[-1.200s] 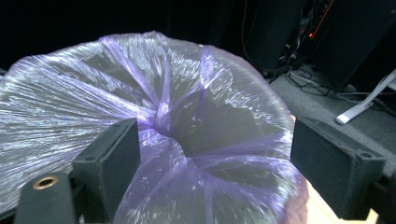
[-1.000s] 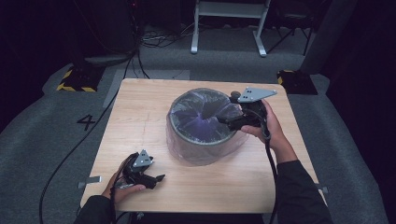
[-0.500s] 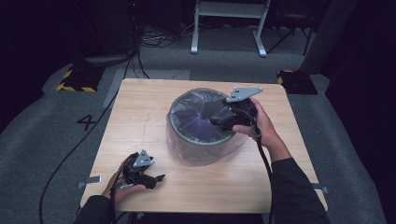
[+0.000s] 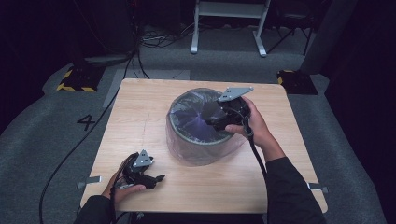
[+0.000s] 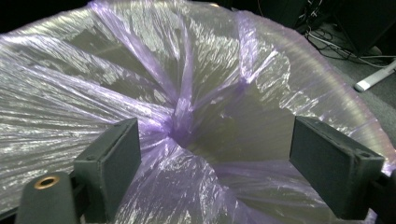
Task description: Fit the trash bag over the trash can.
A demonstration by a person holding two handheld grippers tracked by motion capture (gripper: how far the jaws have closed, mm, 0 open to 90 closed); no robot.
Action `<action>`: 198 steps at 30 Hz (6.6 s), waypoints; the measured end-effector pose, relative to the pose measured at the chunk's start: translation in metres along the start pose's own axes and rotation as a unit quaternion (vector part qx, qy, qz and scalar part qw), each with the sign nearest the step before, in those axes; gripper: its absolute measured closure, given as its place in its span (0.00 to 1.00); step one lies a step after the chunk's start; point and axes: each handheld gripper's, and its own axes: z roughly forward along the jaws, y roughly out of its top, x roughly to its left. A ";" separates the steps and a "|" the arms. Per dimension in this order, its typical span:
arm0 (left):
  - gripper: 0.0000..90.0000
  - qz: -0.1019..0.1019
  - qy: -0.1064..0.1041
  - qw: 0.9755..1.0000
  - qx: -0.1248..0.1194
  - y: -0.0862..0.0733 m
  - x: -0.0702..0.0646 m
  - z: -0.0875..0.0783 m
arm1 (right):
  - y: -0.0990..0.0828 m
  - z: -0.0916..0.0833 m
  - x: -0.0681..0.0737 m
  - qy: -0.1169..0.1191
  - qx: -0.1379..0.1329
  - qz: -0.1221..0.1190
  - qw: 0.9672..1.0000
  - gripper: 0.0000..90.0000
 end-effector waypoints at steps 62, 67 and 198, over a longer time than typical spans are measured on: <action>0.16 0.000 0.000 1.000 0.000 0.000 0.000 0.000 | 0.003 0.001 0.005 0.001 0.068 0.001 0.998 0.20; 0.16 0.000 0.000 1.000 0.000 0.000 0.000 0.000 | 0.001 -0.007 0.001 -0.006 0.047 0.011 0.999 0.20; 0.16 0.000 -0.002 1.000 0.000 0.000 0.000 0.000 | -0.257 -0.054 0.010 -0.074 0.092 0.132 0.984 0.19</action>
